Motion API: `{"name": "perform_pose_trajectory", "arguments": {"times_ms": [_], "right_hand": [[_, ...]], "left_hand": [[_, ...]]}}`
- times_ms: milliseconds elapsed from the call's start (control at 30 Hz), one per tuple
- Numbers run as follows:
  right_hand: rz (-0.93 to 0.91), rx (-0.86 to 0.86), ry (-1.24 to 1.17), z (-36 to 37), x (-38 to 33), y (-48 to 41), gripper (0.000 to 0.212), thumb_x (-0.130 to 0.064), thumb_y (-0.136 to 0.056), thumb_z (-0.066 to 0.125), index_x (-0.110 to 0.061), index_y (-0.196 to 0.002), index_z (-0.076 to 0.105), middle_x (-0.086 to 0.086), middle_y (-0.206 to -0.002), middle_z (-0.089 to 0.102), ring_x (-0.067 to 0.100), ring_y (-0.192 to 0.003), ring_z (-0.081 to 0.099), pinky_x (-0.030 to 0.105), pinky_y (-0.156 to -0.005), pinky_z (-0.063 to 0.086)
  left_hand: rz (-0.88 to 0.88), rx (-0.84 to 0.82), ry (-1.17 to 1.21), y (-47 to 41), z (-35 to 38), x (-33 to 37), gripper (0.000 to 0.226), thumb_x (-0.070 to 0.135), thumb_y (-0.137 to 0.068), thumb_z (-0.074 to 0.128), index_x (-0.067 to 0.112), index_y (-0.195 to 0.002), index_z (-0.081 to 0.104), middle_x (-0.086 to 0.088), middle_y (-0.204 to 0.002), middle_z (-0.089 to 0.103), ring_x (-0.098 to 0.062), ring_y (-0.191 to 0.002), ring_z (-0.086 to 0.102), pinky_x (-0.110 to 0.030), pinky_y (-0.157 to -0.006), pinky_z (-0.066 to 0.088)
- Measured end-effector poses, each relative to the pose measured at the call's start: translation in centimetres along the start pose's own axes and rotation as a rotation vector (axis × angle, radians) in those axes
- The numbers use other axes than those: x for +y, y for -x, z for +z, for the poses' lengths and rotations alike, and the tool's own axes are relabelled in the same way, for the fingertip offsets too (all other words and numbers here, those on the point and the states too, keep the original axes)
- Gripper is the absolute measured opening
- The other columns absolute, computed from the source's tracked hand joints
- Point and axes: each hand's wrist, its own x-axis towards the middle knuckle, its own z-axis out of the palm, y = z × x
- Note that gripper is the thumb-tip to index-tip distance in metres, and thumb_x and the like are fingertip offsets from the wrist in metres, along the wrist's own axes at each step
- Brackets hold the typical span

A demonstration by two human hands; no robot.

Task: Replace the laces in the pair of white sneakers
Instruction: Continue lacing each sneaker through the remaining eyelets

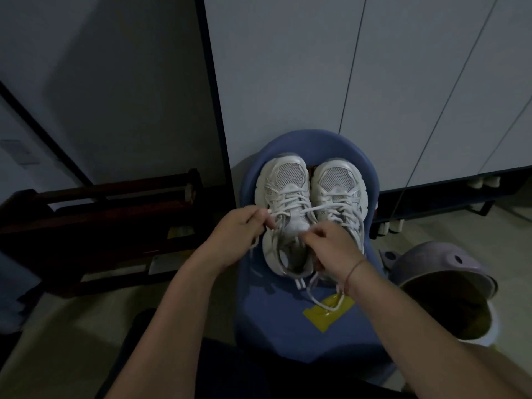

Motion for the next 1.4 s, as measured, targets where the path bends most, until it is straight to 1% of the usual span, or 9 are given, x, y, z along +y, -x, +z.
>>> {"name": "perform_pose_trajectory", "arguments": {"times_ms": [33,133,233,433,633,833,933,1200,1400], "right_hand": [[-0.184,-0.012,0.056,-0.2,-1.2,0.4,0.002,-0.017,-0.092,0.057,-0.019,-0.092,0.058,-0.007,-0.084,0.06,0.008,-0.076,0.054,0.027,-0.074,0.045],[-0.492,-0.227,0.192,0.0,-2.2,-0.4,0.037,-0.015,-0.092,0.056,-0.02,-0.129,0.049,-0.005,-0.123,0.056,0.005,-0.106,0.053,0.026,-0.095,0.044],[-0.526,-0.14,0.333,-0.3,-1.9,-1.0,0.011,-0.022,-0.091,0.06,-0.013,-0.096,0.065,0.001,-0.087,0.065,0.014,-0.082,0.061,0.036,-0.077,0.05],[-0.292,0.28,0.01,-5.3,-1.5,-4.3,0.018,-0.014,-0.092,0.057,-0.013,-0.077,0.067,-0.004,-0.065,0.059,-0.003,-0.047,0.049,0.011,-0.053,0.042],[-0.166,0.363,-0.088,-4.5,-0.1,-5.4,0.009,-0.01,-0.09,0.06,-0.013,-0.095,0.066,0.007,-0.094,0.064,0.017,-0.07,0.064,0.041,-0.081,0.054],[-0.552,-0.126,0.268,-0.4,-2.4,-2.0,0.02,-0.018,-0.091,0.06,-0.019,-0.11,0.066,-0.007,-0.102,0.067,0.005,-0.089,0.063,0.023,-0.082,0.05],[-0.525,-0.025,0.268,-0.8,-1.7,-3.0,0.003,-0.017,-0.087,0.064,-0.016,-0.086,0.067,-0.009,-0.08,0.063,0.008,-0.079,0.06,0.022,-0.075,0.045],[-0.395,0.25,0.232,-1.4,-1.0,-4.7,0.004,-0.017,-0.087,0.065,-0.013,-0.088,0.063,-0.003,-0.094,0.052,0.003,-0.07,0.053,0.007,-0.069,0.041],[-0.279,0.076,0.176,1.3,-1.5,-2.7,0.011,-0.025,-0.09,0.059,-0.019,-0.082,0.059,-0.006,-0.078,0.061,0.009,-0.071,0.058,0.02,-0.067,0.043]], "left_hand": [[0.027,-0.053,-0.013,0.2,0.0,0.1,0.034,0.022,-0.106,0.037,0.008,-0.09,0.064,0.004,-0.064,0.044,0.001,-0.05,0.039,-0.014,-0.053,0.035],[0.089,-0.143,-0.042,0.4,0.4,0.4,0.03,0.021,-0.106,0.037,0.015,-0.085,0.058,0.004,-0.071,0.048,0.003,-0.057,0.042,-0.018,-0.06,0.036],[0.123,-0.126,-0.074,0.2,0.4,0.4,0.031,0.019,-0.104,0.041,0.019,-0.079,0.059,0.005,-0.067,0.048,0.003,-0.056,0.043,-0.018,-0.059,0.036],[0.04,0.001,-0.146,-0.3,-1.3,-0.6,0.029,0.02,-0.102,0.047,0.022,-0.085,0.07,0.006,-0.065,0.052,0.005,-0.055,0.047,-0.014,-0.062,0.039],[-0.022,-0.001,-0.121,-0.5,-0.9,-0.9,0.028,0.019,-0.101,0.051,0.021,-0.082,0.073,0.008,-0.054,0.059,0.003,-0.055,0.054,-0.016,-0.066,0.04],[0.034,-0.054,-0.052,-0.3,0.6,0.4,0.032,0.02,-0.099,0.054,0.019,-0.07,0.066,0.002,-0.057,0.059,-0.001,-0.051,0.049,-0.009,-0.055,0.038],[0.025,-0.061,-0.075,-0.4,0.5,0.3,0.027,0.019,-0.099,0.053,0.018,-0.078,0.069,0.005,-0.059,0.06,0.003,-0.051,0.049,-0.006,-0.055,0.037],[-0.103,-0.158,-0.023,-0.5,0.1,0.1,0.023,0.012,-0.103,0.044,0.009,-0.099,0.067,-0.001,-0.078,0.074,0.0,-0.054,0.053,-0.009,-0.052,0.041],[-0.268,0.214,0.396,-2.3,0.9,-1.0,0.021,0.016,-0.101,0.051,0.012,-0.088,0.067,0.0,-0.085,0.074,-0.008,-0.073,0.06,-0.02,-0.065,0.045]]}}
